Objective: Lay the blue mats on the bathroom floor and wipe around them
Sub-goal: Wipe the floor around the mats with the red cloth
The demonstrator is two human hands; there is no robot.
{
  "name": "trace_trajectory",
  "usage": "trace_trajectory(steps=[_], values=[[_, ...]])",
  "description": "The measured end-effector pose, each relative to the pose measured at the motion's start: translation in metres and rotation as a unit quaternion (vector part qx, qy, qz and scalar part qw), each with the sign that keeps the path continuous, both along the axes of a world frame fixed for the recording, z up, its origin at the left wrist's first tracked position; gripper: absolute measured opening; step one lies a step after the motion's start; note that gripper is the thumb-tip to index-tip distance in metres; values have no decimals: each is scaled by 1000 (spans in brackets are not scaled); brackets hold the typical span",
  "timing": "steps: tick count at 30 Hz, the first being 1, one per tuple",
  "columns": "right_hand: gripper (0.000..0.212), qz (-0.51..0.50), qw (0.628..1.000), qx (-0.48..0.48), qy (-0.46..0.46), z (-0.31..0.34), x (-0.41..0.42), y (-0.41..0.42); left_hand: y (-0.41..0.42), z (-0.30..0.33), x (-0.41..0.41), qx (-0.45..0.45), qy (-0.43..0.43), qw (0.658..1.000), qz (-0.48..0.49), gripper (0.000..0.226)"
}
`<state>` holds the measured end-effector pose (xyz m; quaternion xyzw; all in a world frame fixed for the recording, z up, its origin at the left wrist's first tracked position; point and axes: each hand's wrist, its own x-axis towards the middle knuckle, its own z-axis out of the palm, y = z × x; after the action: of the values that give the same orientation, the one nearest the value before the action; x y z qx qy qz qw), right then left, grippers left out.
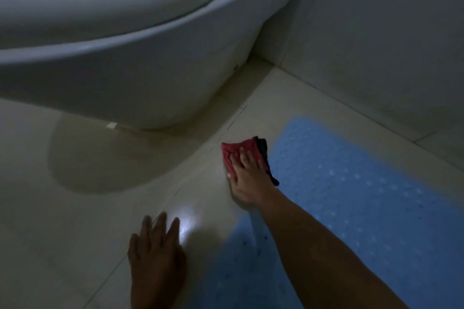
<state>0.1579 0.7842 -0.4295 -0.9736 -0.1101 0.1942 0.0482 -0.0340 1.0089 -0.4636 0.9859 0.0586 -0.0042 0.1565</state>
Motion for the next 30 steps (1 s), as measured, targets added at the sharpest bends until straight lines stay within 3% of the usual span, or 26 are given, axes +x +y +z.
trace_trajectory(steps=[4,10,16,20,25,30], values=[[62,-20,1000,12,-3,-4,36,-14,-40,-3,64,21,-6,993,-116,64],[65,-36,999,23,24,-11,95,-44,-99,-11,146,-14,-39,988,-151,56],[65,-58,998,19,-13,-21,133,-62,-116,-25,168,35,-22,991,-127,67],[61,-78,995,50,-37,-19,117,-56,-120,-22,167,48,6,992,-118,80],[62,-4,997,71,-19,-14,53,-49,-120,-20,171,43,15,990,-132,82],[61,21,998,50,-28,-17,103,-71,-123,-23,173,51,8,992,-118,81]])
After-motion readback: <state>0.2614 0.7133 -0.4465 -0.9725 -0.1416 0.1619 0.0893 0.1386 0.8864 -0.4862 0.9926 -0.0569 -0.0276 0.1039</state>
